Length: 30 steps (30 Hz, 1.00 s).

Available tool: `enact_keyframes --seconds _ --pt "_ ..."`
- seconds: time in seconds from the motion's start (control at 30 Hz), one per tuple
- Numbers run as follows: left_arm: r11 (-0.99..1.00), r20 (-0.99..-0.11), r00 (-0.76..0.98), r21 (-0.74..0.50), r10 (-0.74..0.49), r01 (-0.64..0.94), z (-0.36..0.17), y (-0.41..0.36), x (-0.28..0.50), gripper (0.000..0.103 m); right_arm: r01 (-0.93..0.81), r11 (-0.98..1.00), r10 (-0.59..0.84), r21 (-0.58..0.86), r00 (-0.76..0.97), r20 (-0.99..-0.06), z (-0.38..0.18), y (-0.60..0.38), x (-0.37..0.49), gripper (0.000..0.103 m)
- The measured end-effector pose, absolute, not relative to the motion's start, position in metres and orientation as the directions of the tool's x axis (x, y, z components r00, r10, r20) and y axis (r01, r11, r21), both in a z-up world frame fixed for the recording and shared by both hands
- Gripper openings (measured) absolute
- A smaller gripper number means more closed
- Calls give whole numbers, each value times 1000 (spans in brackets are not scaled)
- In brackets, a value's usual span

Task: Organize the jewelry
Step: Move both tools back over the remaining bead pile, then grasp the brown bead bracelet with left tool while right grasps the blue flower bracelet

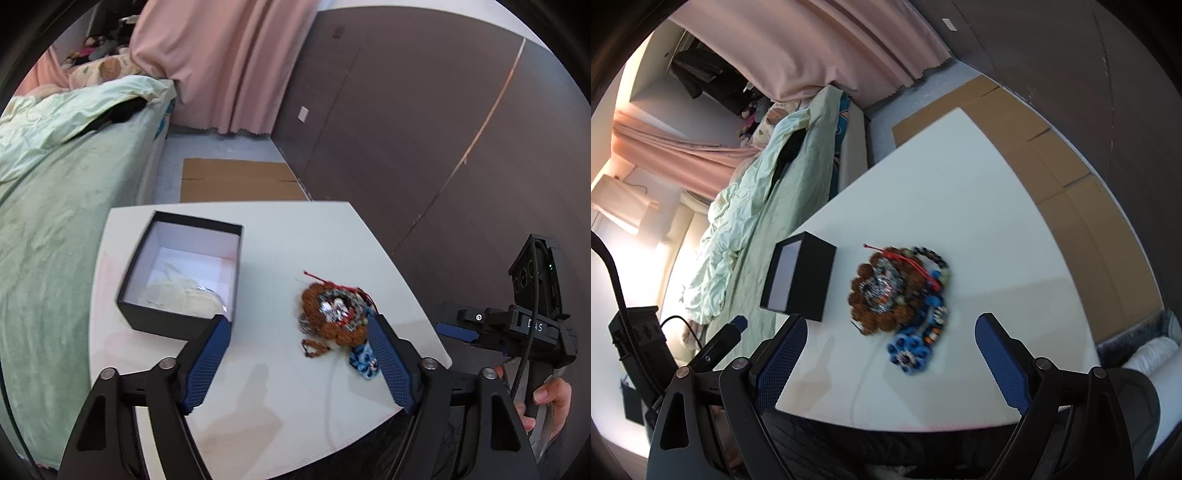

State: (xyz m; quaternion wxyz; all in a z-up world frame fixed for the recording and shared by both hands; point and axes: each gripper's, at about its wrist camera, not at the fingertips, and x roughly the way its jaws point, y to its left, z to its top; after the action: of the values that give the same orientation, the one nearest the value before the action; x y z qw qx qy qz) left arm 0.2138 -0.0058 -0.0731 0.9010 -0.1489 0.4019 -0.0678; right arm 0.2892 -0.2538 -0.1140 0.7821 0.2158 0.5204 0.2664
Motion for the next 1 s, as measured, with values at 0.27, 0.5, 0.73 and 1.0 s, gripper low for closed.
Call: enact_keyframes --seconds 0.27,0.5,0.73,1.0 --pt "958 -756 606 -285 -248 36 -96 -36 221 60 -164 774 627 611 329 -706 -128 -278 283 93" --pt "954 -774 576 -297 -263 35 -106 -53 242 50 -158 771 628 617 346 -697 -133 -297 277 91" --pt "945 -803 528 -327 -278 0 -124 -63 272 47 -137 782 612 608 355 -707 -138 -312 276 85" --pt "931 -839 477 -350 -262 -104 -145 -58 292 39 -137 761 637 634 343 -690 -140 -310 285 75"
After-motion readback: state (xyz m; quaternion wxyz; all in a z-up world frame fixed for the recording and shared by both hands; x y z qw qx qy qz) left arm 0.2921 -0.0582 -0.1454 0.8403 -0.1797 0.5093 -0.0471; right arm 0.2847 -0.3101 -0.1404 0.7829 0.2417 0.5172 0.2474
